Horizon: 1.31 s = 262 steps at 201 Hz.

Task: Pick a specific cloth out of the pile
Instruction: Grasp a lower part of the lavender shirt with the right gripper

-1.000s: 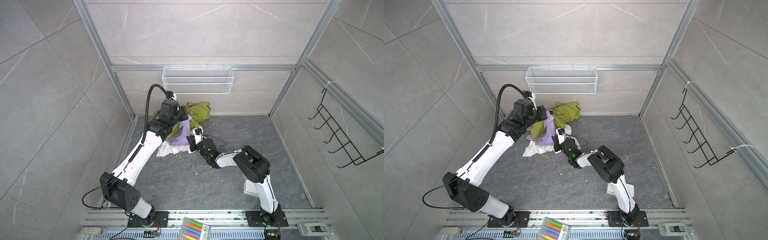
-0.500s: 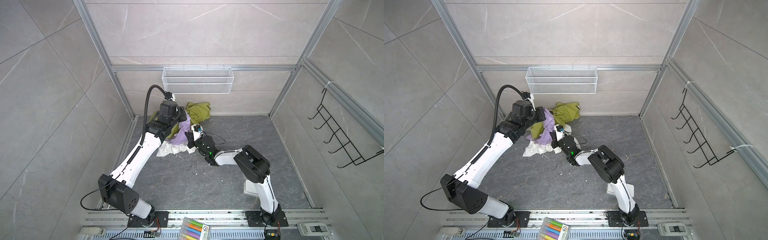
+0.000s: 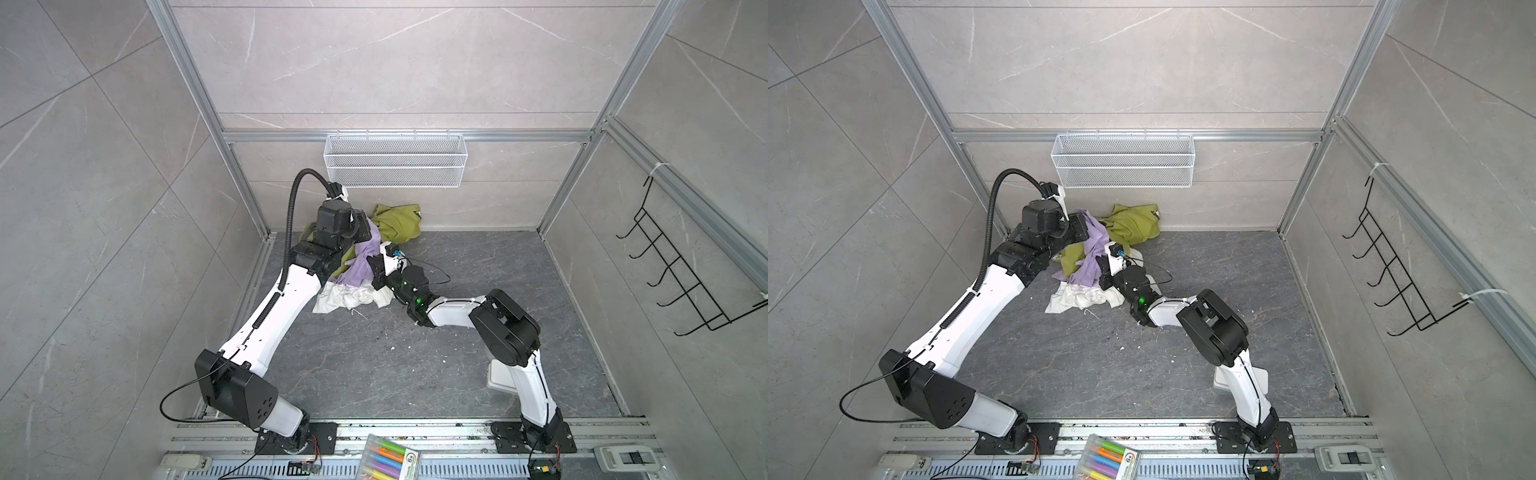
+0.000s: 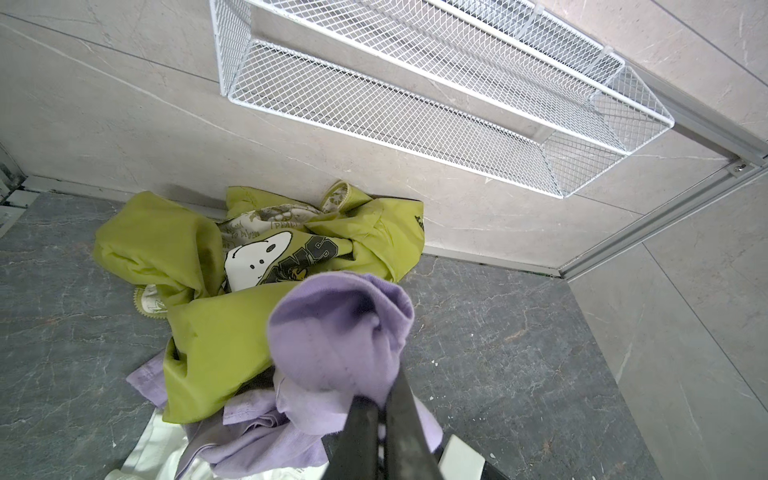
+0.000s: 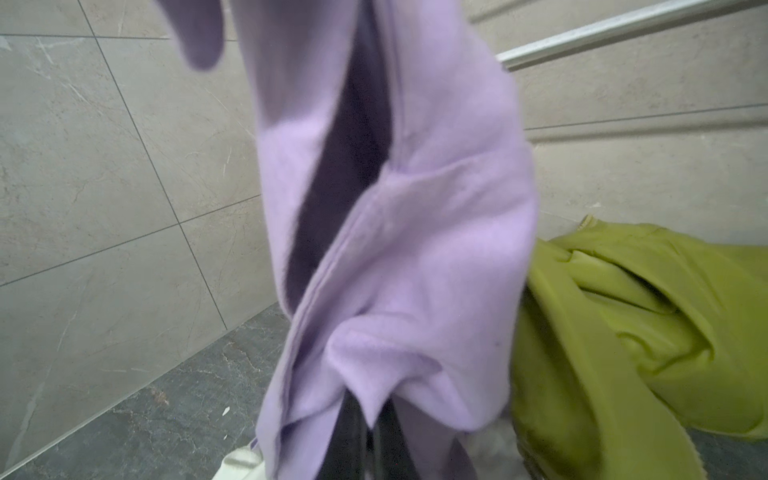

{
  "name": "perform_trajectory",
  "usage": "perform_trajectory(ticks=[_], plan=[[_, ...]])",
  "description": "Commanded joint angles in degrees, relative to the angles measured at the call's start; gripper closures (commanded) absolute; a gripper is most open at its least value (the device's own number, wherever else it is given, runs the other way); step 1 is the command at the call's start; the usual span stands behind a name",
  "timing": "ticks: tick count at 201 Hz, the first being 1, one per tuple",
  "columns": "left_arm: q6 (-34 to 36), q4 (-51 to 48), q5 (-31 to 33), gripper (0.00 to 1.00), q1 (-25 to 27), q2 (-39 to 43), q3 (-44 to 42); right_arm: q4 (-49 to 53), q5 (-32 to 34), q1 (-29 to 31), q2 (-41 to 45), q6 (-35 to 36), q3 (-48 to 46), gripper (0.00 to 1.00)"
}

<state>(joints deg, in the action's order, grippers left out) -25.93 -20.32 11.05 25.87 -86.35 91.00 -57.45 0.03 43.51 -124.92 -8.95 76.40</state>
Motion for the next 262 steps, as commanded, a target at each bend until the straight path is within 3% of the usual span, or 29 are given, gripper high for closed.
perform_trajectory(ticks=[1,262], plan=[[2.03,4.67,1.52,1.00,-0.47,3.77,0.23,-1.78,-0.12,0.37,2.69,1.25,3.06,1.00],[7.04,4.85,2.88,1.00,-1.79,4.57,5.23,1.27,-3.37,1.01,4.12,1.18,12.67,1.00]])
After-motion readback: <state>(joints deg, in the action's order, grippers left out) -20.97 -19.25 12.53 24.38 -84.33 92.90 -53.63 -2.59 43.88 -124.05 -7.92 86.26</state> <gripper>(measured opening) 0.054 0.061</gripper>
